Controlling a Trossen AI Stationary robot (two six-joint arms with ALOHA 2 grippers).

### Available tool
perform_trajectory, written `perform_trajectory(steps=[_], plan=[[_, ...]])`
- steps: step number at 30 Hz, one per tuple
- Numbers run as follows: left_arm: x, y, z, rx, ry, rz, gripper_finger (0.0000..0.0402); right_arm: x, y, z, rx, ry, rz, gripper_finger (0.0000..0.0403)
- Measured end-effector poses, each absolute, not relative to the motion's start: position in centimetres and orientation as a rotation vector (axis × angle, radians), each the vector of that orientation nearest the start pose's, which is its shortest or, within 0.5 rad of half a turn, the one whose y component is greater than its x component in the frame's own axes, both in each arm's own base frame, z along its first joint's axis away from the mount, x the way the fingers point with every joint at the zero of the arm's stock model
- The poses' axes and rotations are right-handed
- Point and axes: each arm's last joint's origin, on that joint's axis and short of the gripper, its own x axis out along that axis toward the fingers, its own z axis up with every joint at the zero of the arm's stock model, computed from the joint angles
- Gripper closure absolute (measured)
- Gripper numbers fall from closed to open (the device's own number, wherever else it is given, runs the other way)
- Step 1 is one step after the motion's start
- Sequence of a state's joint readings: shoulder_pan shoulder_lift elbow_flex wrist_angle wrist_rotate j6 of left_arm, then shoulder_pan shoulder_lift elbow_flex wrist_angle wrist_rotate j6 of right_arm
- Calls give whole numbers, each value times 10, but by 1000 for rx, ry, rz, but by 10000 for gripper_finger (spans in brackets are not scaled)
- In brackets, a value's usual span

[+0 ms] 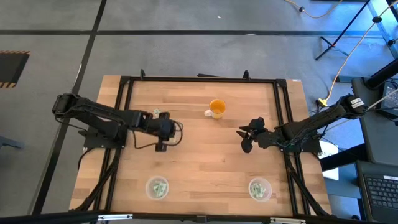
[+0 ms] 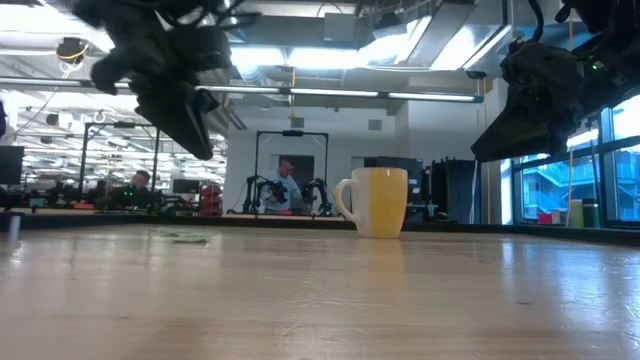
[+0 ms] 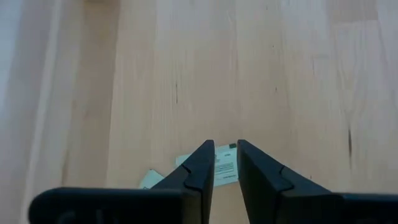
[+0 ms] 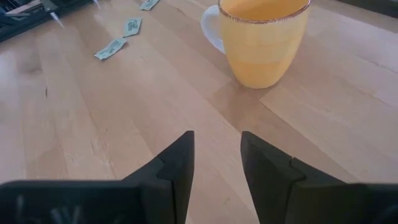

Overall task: Pick and place items into bin
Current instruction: Put the stevia packet into the left transparent bin

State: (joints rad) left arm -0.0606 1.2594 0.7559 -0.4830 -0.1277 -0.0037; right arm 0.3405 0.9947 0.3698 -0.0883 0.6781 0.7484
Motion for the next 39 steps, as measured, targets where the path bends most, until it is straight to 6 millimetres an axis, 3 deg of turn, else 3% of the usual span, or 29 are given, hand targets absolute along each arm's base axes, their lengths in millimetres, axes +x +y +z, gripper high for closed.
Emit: perform_trajectory(steps=[5, 10, 20, 39], plan=[[236, 12, 209, 12, 983, -13, 310, 174, 42, 171, 366, 466, -530, 268], [236, 28, 209, 44, 970, -25, 287, 174, 42, 171, 364, 469, -531, 268], [237, 45, 210, 124, 915, -26, 294, 173, 42, 170, 360, 474, -533, 268], [252, 55, 137, 50, 1125, -98, 288, 173, 40, 170, 361, 478, -546, 268]])
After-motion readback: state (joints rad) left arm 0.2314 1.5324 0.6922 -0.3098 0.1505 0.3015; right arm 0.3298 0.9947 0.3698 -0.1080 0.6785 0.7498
